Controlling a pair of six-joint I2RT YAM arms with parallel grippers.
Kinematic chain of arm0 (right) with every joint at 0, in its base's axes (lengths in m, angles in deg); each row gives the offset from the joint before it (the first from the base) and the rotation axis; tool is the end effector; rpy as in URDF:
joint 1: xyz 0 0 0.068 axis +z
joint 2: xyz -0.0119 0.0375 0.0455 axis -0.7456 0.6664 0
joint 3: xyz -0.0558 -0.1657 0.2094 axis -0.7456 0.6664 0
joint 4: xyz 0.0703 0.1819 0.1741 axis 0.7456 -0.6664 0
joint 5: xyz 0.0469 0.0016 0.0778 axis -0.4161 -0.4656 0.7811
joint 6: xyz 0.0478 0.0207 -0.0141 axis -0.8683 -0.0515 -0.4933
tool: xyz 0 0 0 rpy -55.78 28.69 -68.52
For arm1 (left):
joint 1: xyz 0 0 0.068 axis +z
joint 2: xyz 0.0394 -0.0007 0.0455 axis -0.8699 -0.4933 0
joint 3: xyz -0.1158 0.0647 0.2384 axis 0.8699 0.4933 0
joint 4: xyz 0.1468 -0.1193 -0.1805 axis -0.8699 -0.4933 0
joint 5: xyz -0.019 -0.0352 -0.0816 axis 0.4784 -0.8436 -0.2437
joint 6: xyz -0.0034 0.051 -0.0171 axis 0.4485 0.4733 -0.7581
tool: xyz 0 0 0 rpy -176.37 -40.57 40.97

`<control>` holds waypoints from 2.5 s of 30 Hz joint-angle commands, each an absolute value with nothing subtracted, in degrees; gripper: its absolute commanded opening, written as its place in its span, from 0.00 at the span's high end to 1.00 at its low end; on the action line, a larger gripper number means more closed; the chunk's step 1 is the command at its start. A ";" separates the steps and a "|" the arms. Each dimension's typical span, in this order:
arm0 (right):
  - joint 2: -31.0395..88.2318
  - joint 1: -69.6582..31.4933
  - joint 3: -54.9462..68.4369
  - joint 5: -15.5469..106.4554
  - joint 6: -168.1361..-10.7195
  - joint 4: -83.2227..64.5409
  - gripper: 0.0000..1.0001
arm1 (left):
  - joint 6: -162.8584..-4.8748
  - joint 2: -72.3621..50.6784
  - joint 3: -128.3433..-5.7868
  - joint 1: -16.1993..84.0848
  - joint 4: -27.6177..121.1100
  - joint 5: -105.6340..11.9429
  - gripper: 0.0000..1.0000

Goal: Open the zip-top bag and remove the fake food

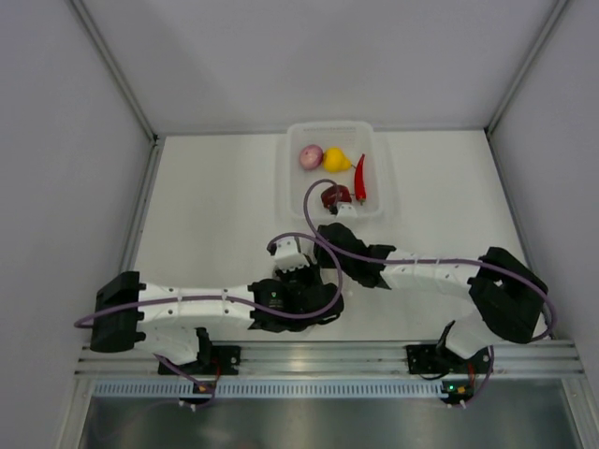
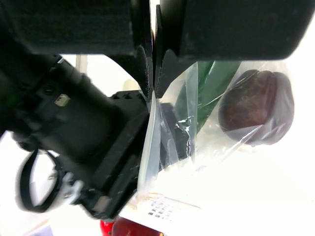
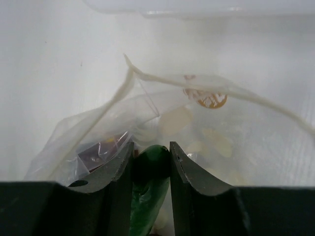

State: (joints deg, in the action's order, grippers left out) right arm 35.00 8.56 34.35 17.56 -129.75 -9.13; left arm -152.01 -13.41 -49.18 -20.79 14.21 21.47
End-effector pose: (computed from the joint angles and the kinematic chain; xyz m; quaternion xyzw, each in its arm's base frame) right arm 0.1847 0.2593 0.1991 -0.0006 0.8947 0.2305 0.3826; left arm 0.0713 -0.2594 0.2539 -0.1432 0.8257 -0.1842 0.5136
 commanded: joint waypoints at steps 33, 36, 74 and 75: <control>6.49 18.76 48.36 1.78 -102.75 9.35 1.00 | -152.53 -11.37 -49.83 -20.94 14.76 25.31 1.00; 5.26 18.76 48.81 1.34 -101.08 11.29 1.00 | -152.62 -11.90 -50.18 -20.94 14.93 24.96 1.00; 36.62 -21.93 7.95 21.99 -75.43 3.56 1.00 | -148.93 -4.52 -46.93 -20.42 14.94 23.38 1.00; 38.20 -22.02 6.81 22.52 -74.62 3.39 1.00 | -148.75 -4.08 -46.93 -20.42 14.85 23.38 1.00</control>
State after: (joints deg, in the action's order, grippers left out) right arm 35.37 -21.45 12.03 17.74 -80.98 3.09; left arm -150.41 -6.11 -47.47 -20.55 14.40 22.74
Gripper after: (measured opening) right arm 0.305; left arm 0.021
